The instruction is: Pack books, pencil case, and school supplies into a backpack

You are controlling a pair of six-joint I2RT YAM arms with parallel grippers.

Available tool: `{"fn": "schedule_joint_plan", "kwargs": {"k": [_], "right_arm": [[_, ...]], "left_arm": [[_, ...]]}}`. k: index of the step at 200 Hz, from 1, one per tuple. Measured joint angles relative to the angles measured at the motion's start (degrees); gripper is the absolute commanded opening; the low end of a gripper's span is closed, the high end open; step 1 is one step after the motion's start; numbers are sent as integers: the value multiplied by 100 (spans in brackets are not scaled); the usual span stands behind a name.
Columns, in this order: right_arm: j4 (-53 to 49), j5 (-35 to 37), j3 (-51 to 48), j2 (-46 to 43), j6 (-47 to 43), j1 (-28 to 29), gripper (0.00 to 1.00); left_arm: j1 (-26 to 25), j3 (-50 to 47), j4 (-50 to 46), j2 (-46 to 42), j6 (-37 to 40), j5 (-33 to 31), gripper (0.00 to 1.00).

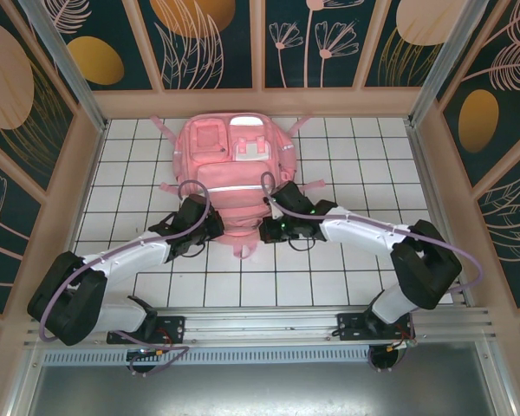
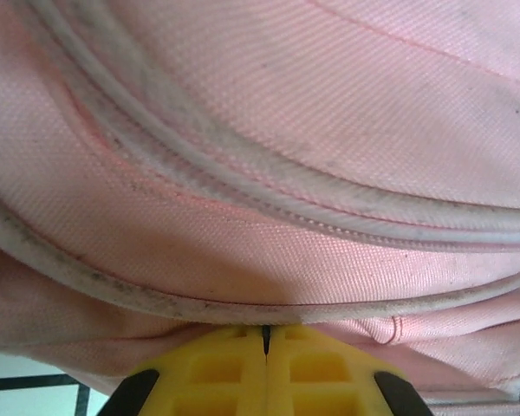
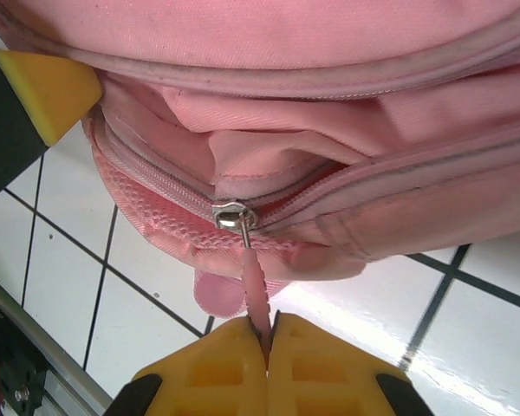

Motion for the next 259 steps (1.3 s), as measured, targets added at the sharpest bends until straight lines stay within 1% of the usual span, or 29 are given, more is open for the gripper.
{"fn": "schedule_joint_plan", "kwargs": {"k": [24, 49, 50, 55, 56, 60, 65, 78, 87, 100, 118, 130, 141, 150, 162, 189, 201, 214, 231, 248, 259], "right_arm": [[-267, -146, 0, -28, -184, -249, 0], [-485, -334, 50, -28, -352, -328, 0], [-492, -341, 52, -28, -354, -328, 0], [-518, -400, 63, -28, -378, -332, 0], [-522, -424, 68, -28, -389, -332, 0], [-540, -466, 76, -28, -413, -337, 0], [-557, -538, 87, -28, -422, -339, 0], [-588, -745, 116, -31, -431, -354, 0], [-601, -894, 146, -35, -424, -376, 0], [-640, -1126, 260, -37, -365, -398, 0], [-765, -1327, 509, -35, -267, -420, 0], [-870, -1475, 717, -35, -203, -426, 0], [-962, -1609, 890, -35, -149, -422, 0], [-1016, -1720, 999, -35, -120, -424, 0], [-1075, -1860, 1086, -35, -83, -439, 0], [-1252, -2065, 1154, -13, -42, -501, 0], [-1318, -2120, 1158, -4, -44, -520, 0], [-1362, -2203, 1161, -2, -55, -531, 0], [-1423, -2291, 1161, -2, -109, -540, 0], [-1482, -2398, 1158, -2, -153, -573, 0], [-1521, -2461, 1158, -4, -173, -605, 0]], "left_arm": [[7, -2, -44, 2, 39, -153, 0], [9, 0, -151, -94, 59, -289, 0], [9, 2, -157, -98, 59, -293, 1], [15, 13, -208, -136, 61, -304, 14], [17, 17, -234, -149, 63, -306, 15], [24, 35, -280, -175, 81, -315, 26], [28, 68, -343, -214, 98, -315, 34], [33, 199, -535, -299, 118, -238, 46], [20, 304, -621, -339, 188, -131, 52], [-55, 516, -717, -339, 328, -15, 57], [-264, 796, -894, -334, 684, 35, 60], [-400, 909, -883, -341, 1040, 68, 59], [-483, 927, -835, -402, 1394, 118, 56], [-505, 861, -769, -518, 1759, 243, 56], [-531, 629, -562, -876, 2339, 485, 58], [-693, 105, -190, -1869, 3644, 852, 68], [-782, 83, -142, -2070, 4166, 970, 70], [-831, 136, -136, -2052, 4701, 1108, 72], [-841, 317, -332, -1740, 5386, 1252, 72], [-846, 470, -481, -1392, 5906, 1303, 70], [-846, 542, -566, -1224, 6159, 1300, 68]]}}
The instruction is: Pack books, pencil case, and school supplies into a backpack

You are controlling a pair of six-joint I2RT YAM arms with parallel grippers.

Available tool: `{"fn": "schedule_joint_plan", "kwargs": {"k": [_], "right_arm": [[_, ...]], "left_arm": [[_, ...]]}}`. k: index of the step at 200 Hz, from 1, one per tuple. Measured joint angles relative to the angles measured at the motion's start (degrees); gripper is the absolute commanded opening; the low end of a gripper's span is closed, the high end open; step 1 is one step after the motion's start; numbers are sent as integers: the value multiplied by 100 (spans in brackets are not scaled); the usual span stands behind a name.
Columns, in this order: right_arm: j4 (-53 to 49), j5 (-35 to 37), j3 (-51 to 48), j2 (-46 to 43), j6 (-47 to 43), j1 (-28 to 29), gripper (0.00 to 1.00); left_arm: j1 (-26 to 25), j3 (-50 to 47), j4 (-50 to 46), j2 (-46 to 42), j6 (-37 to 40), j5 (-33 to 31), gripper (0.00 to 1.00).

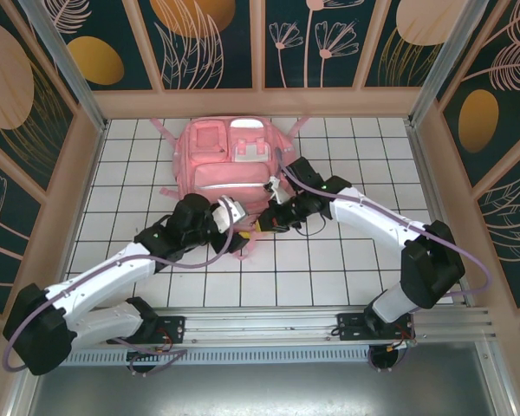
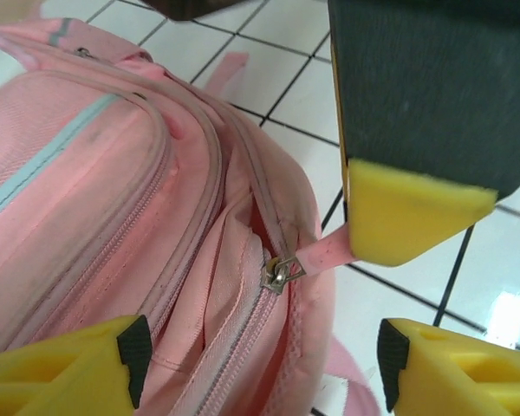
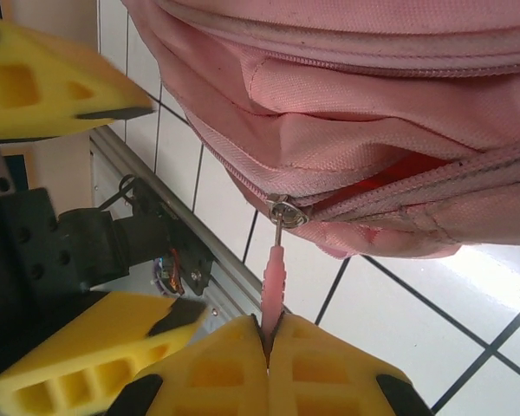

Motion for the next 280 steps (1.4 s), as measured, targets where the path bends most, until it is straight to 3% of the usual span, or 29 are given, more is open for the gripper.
{"fn": "schedule_joint_plan", "kwargs": {"k": [39, 77, 135, 245, 280], "right_arm": [[-170, -146, 0, -11, -114, -144, 0], [-402, -162, 44, -9, -155, -210, 0], [-957, 293, 334, 293, -94, -125, 0], [-1746, 1932, 957, 623, 48, 120, 0], [-1801, 1912, 916, 610, 74, 72, 0]], "left_arm": [[0, 413, -269, 608, 662, 138, 52], [-28, 444, -323, 881, 946, 173, 0], [-251, 236, -260, 896, 1099, -50, 0], [-579, 81, -92, 896, 1231, -479, 0], [-577, 0, -98, 892, 1220, -501, 0]]}}
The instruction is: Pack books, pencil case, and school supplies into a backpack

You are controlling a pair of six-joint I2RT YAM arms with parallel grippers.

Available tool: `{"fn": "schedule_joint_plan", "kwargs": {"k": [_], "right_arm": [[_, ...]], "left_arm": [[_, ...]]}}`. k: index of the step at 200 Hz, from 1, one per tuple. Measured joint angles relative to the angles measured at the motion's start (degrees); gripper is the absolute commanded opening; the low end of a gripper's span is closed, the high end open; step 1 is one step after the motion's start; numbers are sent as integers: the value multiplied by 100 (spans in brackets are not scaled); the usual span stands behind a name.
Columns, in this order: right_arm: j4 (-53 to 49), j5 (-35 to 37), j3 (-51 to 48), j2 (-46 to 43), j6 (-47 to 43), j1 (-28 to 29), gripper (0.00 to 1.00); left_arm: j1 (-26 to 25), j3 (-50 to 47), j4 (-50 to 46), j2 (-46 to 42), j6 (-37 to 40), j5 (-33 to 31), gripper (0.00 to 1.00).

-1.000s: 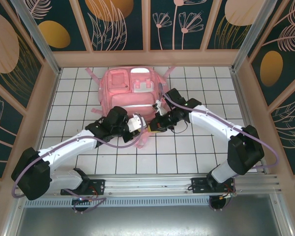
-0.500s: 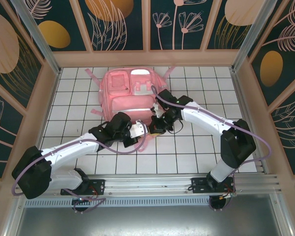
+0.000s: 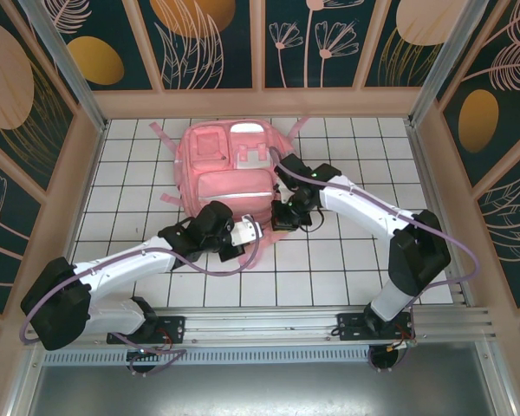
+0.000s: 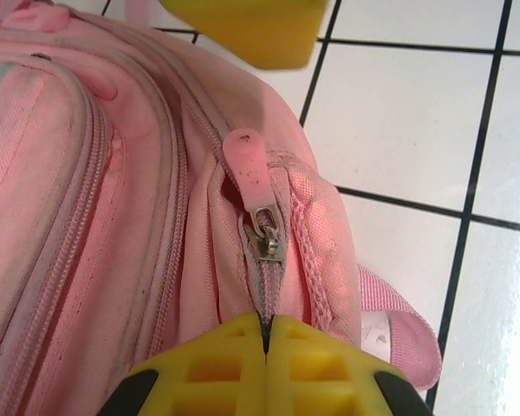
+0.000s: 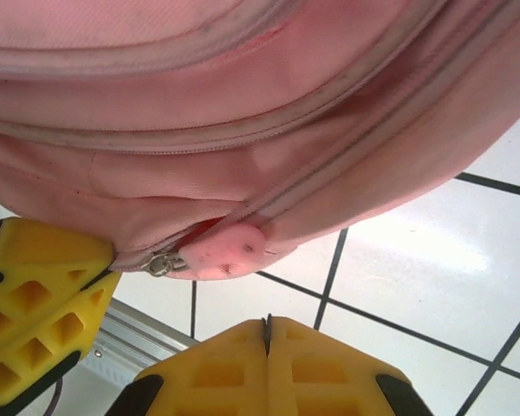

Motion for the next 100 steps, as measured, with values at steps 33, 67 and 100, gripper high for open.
{"fn": "schedule_joint_plan", "kwargs": {"k": [33, 67, 100], "right_arm": [[540, -719, -282, -118, 284, 96, 0], [1091, -901, -656, -293, 525, 13, 18], [1759, -1287, -1582, -839, 704, -551, 36]], "left_arm": [[-2, -42, 7, 0, -66, 7, 0], [-2, -105, 63, -42, -107, 4, 0], [0, -181, 74, -181, -107, -2, 0]]}}
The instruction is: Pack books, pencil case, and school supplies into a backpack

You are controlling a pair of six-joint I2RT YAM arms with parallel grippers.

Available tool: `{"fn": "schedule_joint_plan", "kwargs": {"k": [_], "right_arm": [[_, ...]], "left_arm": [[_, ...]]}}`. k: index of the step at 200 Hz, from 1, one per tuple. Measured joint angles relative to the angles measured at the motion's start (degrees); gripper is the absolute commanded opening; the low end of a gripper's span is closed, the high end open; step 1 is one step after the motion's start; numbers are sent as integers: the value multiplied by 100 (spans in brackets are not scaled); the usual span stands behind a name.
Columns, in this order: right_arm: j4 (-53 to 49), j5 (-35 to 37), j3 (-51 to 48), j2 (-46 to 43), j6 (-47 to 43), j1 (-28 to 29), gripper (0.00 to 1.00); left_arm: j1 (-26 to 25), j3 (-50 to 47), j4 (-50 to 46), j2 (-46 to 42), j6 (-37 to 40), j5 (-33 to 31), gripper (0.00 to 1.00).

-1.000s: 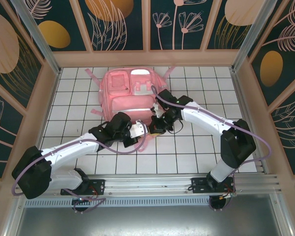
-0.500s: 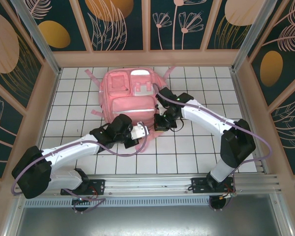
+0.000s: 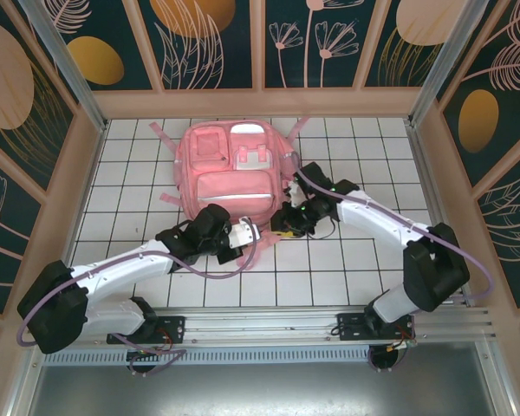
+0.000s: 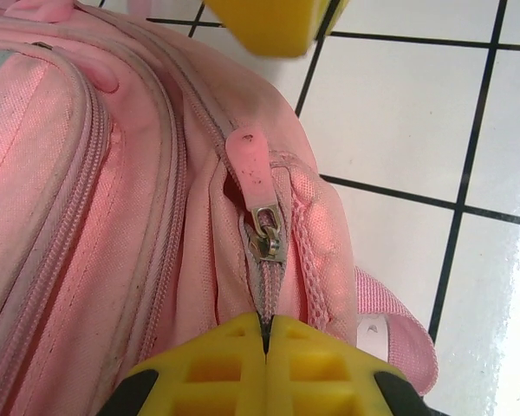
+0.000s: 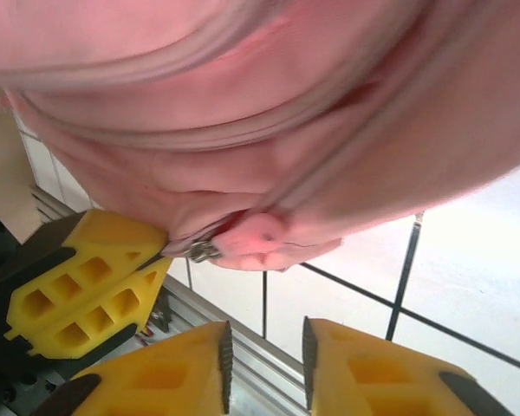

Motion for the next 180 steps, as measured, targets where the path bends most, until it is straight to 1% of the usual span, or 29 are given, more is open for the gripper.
{"fn": "schedule_joint_plan", "kwargs": {"k": [21, 56, 154, 180], "right_arm": [[435, -238, -260, -37, -28, -44, 38], [1060, -557, -636, -13, -46, -55, 38], [1823, -828, -645, 592, -151, -55, 36], [1912, -949, -645, 616, -149, -26, 33]], "left_arm": [[0, -7, -2, -9, -2, 0, 0], [0, -11, 0, -15, 0, 2, 0], [0, -24, -24, -20, 0, 2, 0], [0, -33, -33, -22, 0, 2, 0]]}}
